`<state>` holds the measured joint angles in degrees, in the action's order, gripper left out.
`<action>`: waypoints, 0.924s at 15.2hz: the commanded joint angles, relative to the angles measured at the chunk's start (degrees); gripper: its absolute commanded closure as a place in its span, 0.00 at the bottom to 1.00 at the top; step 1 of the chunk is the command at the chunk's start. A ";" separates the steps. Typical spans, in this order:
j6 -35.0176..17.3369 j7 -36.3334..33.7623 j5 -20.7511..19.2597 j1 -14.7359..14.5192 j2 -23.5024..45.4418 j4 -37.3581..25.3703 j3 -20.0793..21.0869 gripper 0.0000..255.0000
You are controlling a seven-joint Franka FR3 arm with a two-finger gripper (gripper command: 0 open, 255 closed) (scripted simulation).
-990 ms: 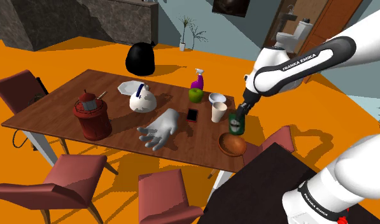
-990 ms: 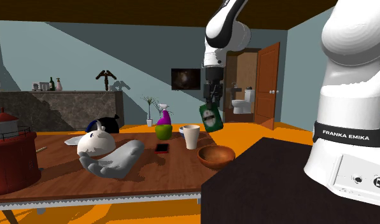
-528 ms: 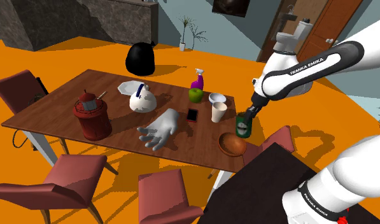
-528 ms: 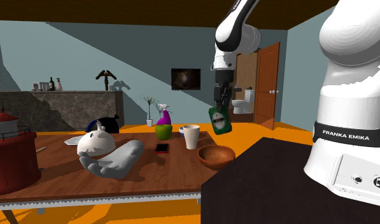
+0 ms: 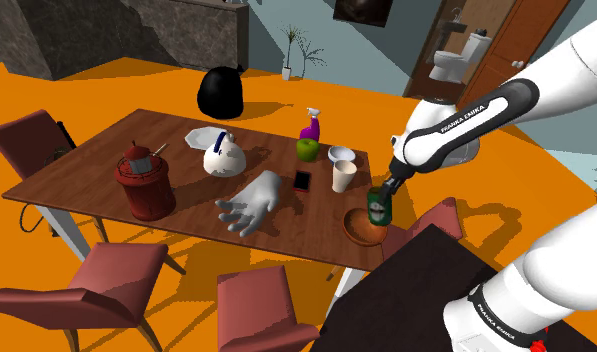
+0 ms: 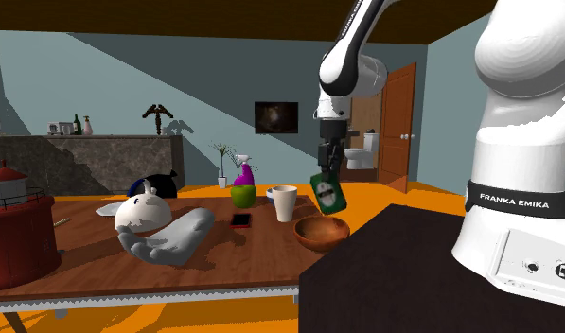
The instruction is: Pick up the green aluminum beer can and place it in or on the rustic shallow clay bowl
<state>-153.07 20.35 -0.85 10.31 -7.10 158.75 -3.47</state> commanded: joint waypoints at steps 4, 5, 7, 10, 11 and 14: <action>-5.07 0.47 0.54 -0.12 4.68 0.30 -0.10 1.00; -6.08 0.58 0.71 -0.16 5.71 0.29 -0.10 1.00; -8.10 0.85 1.09 -0.21 7.80 0.21 -0.07 1.00; -9.97 1.15 1.51 -0.24 9.79 0.10 0.00 1.00; -9.97 1.16 1.51 -0.24 9.80 0.09 0.00 1.00; -9.97 1.16 1.51 -0.24 9.80 0.09 0.00 1.00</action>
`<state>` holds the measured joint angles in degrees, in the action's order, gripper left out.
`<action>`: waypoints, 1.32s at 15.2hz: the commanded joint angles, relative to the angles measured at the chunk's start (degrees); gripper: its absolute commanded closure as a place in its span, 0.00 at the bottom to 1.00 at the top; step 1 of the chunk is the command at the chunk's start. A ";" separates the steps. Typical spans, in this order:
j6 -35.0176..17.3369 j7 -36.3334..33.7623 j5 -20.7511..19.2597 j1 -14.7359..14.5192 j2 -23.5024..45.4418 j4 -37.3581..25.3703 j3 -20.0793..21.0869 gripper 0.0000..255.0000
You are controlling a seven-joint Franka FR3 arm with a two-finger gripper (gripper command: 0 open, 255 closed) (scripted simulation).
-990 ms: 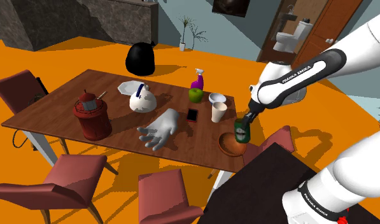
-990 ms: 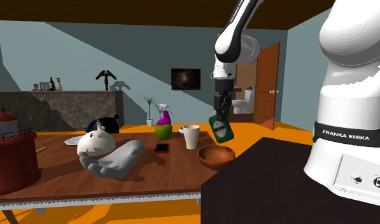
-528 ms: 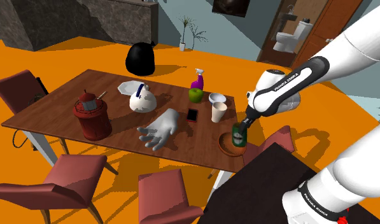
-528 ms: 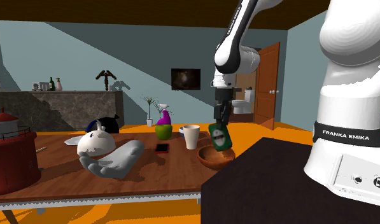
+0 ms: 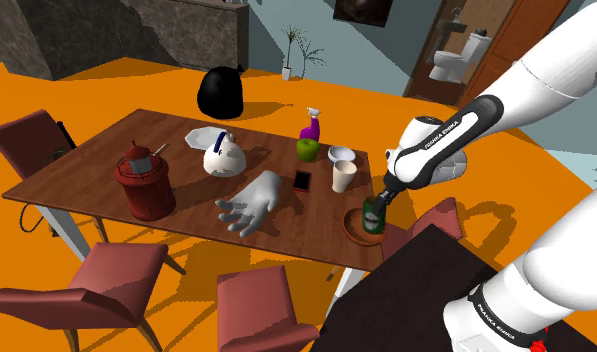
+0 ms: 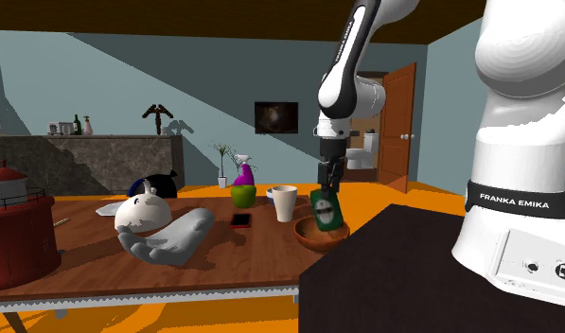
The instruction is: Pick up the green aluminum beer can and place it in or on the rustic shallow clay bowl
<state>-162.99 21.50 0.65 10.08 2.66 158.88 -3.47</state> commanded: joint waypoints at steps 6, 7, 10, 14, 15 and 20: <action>-0.06 0.02 0.02 0.00 0.05 -0.04 0.00 0.00; -0.06 0.02 0.02 0.00 0.05 -0.04 0.00 0.00; 2.43 -0.40 -0.55 -0.02 -2.66 0.18 -0.14 0.00; 9.52 -1.13 -1.58 0.16 -9.82 0.24 -0.18 0.00; 9.52 -1.13 -1.58 0.16 -9.83 0.24 -0.18 0.00; 9.52 -1.13 -1.58 0.16 -9.82 0.24 -0.17 0.00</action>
<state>-153.49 20.38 -0.93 10.24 -7.14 159.11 -3.64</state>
